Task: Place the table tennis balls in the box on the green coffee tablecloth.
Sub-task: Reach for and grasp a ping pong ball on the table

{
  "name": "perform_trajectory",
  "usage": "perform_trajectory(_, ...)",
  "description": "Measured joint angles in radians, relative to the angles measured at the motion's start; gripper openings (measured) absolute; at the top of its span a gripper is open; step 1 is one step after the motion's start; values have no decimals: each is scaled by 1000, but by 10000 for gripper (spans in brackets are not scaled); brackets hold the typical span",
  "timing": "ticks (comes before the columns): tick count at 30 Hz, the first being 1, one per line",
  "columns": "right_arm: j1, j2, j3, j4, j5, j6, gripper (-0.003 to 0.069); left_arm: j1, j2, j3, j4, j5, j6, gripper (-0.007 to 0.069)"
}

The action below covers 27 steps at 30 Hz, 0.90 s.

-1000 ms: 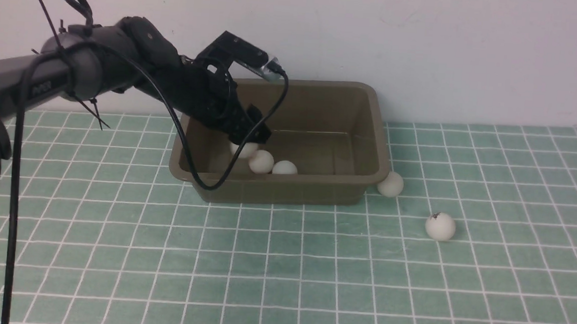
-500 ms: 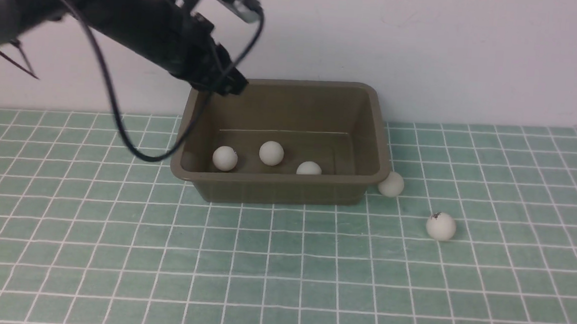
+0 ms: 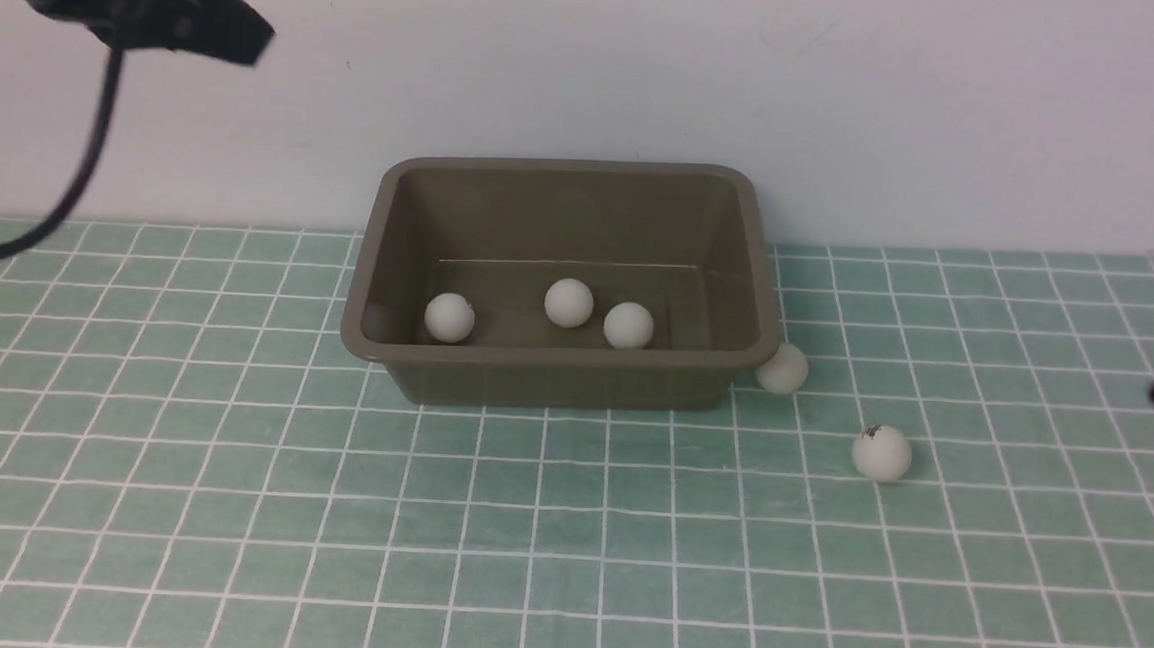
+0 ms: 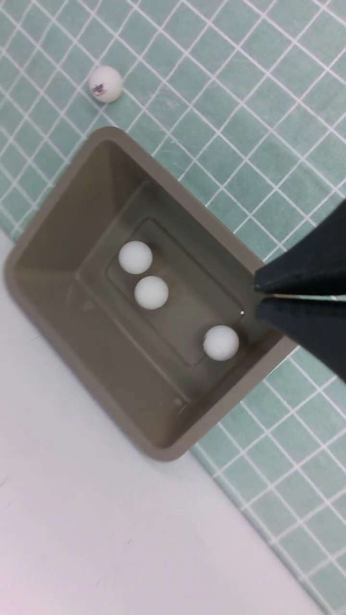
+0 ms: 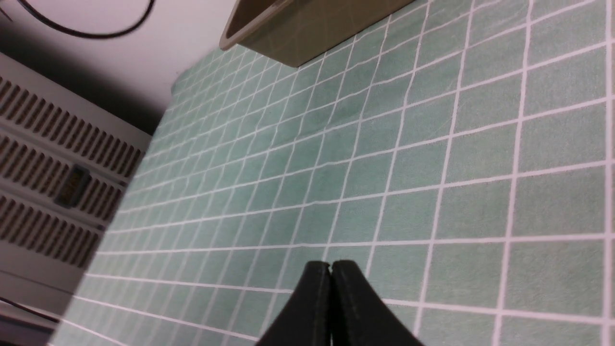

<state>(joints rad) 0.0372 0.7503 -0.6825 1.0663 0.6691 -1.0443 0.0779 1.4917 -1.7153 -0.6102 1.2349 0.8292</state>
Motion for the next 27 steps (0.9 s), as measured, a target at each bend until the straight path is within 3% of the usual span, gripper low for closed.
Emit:
perform_trajectory(5, 0, 347, -162, -293, 0, 120, -16, 1, -151, 0, 70, 19, -79, -4)
perform_trajectory(9, 0, 623, -306, -545, 15, 395, -16, 1, -261, 0, 165, 24, -187, -4)
perform_trajectory(20, 100, 926, -505, -832, 108, 689, -13, 1, -390, 0, 260, 43, -324, -4)
perform_trajectory(27, 201, 1040, -606, -1140, 142, 1011, -11, 1, -432, -2, 259, 44, -336, -4)
